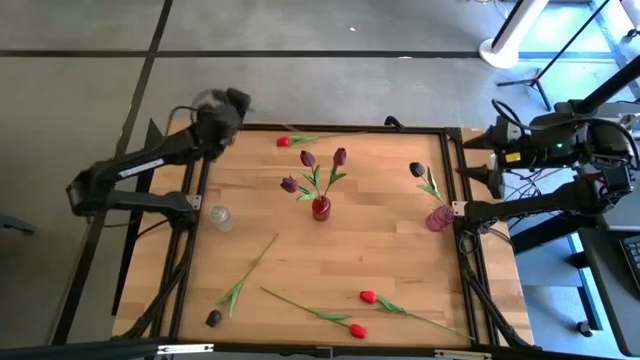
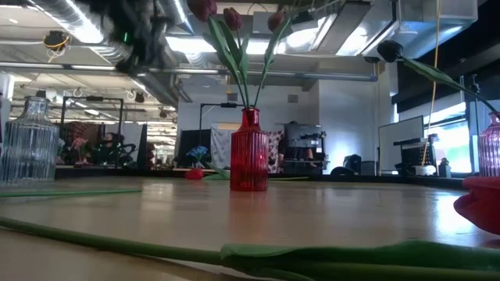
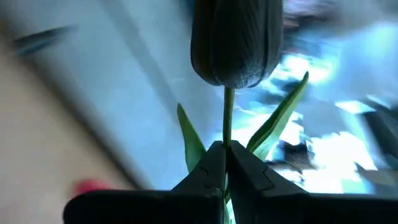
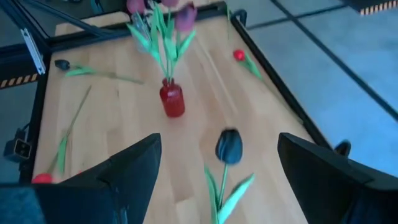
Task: Sort flowers into vase by color
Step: Put the top black tulip into the pink vase
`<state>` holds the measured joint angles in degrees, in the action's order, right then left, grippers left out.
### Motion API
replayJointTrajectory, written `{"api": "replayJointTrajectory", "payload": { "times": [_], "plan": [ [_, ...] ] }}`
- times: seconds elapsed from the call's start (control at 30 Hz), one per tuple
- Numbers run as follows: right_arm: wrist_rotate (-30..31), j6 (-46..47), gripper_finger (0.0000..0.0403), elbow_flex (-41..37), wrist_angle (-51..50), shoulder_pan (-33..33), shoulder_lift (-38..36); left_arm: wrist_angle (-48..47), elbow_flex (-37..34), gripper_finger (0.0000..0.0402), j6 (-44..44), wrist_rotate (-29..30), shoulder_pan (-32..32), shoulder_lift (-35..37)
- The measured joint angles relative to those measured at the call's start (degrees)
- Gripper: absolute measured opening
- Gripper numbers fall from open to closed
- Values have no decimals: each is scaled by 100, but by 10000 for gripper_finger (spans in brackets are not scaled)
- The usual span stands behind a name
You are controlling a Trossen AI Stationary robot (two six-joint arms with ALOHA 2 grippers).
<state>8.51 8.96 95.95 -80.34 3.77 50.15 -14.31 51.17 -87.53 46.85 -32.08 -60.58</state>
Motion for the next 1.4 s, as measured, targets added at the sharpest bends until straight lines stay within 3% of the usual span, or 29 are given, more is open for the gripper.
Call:
{"api": "replayJointTrajectory", "payload": {
  "times": [0.17,0.37,0.6,0.83,1.0,1.4],
  "plan": [
    [97,-43,321,-1,477,-2,242,1639,804,0,3041,-169,471,63],
    [96,-39,321,-1,1747,0,644,2876,1445,0,5254,-1430,837,-164],
    [129,-41,321,4,3929,24,1250,2915,2164,0,6407,-2525,932,-557],
    [-144,9,321,4,4987,199,1901,2754,3060,0,7117,-3801,1211,-1269],
    [-206,-67,318,-5,5514,188,2215,2361,3310,0,7689,-3974,1539,-1612],
    [-54,-981,252,2,7123,188,2731,2945,3332,0,8060,-4068,2052,-1802]
  ]
}}
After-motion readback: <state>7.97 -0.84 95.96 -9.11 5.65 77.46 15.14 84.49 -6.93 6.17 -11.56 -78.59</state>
